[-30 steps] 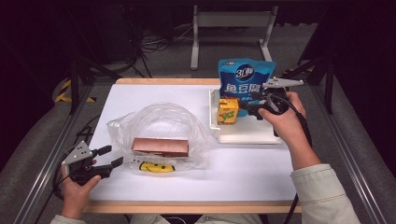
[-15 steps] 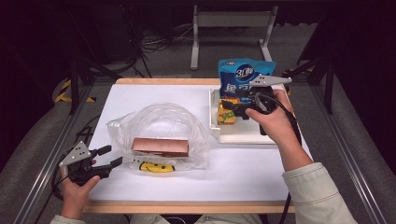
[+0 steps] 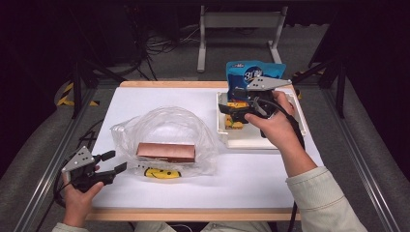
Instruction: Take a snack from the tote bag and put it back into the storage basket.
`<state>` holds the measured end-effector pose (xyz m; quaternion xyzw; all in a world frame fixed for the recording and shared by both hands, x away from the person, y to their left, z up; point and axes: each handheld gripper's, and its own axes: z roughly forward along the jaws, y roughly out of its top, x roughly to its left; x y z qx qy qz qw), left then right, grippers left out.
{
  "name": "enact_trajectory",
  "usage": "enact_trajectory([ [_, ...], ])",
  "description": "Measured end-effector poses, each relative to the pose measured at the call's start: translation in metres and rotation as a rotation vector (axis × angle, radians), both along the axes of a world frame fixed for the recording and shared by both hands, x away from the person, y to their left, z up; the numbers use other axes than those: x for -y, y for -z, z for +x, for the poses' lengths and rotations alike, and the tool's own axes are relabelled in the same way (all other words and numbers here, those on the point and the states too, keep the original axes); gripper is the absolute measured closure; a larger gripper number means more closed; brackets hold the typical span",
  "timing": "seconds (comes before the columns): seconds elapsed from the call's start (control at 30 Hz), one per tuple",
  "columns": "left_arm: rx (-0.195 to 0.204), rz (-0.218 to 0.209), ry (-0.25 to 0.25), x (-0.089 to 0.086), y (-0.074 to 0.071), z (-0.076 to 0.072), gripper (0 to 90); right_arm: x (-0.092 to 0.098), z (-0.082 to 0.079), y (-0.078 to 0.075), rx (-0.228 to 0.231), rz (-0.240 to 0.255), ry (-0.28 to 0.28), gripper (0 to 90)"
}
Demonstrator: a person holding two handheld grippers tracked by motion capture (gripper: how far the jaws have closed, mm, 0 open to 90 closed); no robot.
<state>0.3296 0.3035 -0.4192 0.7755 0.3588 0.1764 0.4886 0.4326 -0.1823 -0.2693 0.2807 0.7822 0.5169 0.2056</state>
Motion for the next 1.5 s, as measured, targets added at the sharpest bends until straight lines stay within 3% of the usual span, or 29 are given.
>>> enact_trajectory([
  [0.5,-0.006,-0.004,-0.025,-0.011,0.001,-0.015,31.3,-0.046,0.003,0.003,-0.009,-0.015,-0.112,22.2],
  [1.5,0.006,-0.005,-0.015,-0.008,0.001,-0.009,31.4,-0.122,-0.002,0.019,0.018,0.014,-0.24,22.2],
])
